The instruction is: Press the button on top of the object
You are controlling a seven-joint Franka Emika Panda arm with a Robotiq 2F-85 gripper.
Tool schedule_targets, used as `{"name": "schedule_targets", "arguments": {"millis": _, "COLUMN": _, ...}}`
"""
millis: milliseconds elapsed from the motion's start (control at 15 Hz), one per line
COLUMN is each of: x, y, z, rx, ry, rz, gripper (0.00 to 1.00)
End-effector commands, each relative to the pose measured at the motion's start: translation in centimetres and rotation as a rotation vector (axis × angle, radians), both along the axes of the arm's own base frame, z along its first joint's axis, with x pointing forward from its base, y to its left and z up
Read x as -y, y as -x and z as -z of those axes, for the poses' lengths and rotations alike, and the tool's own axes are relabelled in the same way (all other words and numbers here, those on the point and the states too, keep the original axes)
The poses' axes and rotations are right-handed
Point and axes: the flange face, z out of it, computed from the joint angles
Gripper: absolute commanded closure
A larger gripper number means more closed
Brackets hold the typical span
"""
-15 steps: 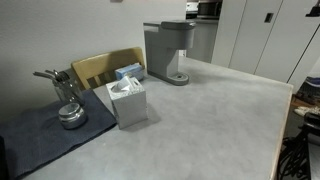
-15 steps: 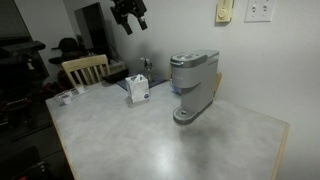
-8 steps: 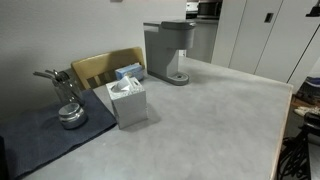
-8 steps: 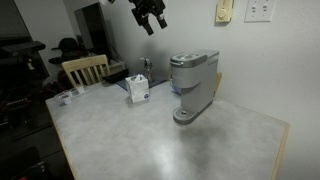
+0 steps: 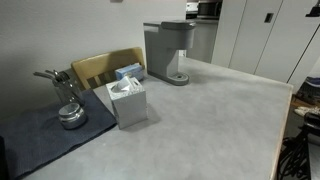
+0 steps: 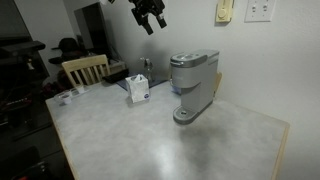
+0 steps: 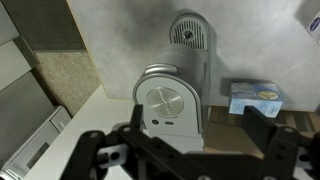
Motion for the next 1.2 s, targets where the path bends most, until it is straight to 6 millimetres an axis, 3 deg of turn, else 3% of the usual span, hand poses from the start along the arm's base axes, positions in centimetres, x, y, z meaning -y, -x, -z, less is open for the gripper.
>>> {"name": "schedule_targets", "arguments": {"millis": 0, "x": 0.6, "y": -1.0, "z": 0.2, "rx": 0.013, "ry": 0.025, "rz": 0.009, "gripper": 0.0}}
{"name": "schedule_targets", "arguments": {"millis": 67, "x": 0.9, "y": -1.2, "z": 0.3, "rx": 0.013, "ry": 0.03, "rz": 0.014, "gripper": 0.0}}
{"name": "schedule_targets", "arguments": {"millis": 200, "x": 2.0, "y": -2.0, "z": 0.5, "rx": 0.019, "ry": 0.051, "rz": 0.048, "gripper": 0.26}}
{"name": "schedule_targets", "arguments": {"millis": 533, "x": 5.5, "y": -4.2, "z": 0.6, "rx": 0.059, "ry": 0.055, "rz": 0.144, "gripper": 0.62}}
{"name": "schedule_targets", "arguments": {"millis": 867, "x": 7.7, "y": -6.3, "z": 1.4, "rx": 0.09, "ry": -0.007, "rz": 0.215, "gripper": 0.95}}
{"name": "schedule_targets", "arguments": {"millis": 1133, "x": 8.3, "y": -7.5, "z": 2.3, "rx": 0.085, "ry": -0.131, "rz": 0.24, "gripper": 1.0}}
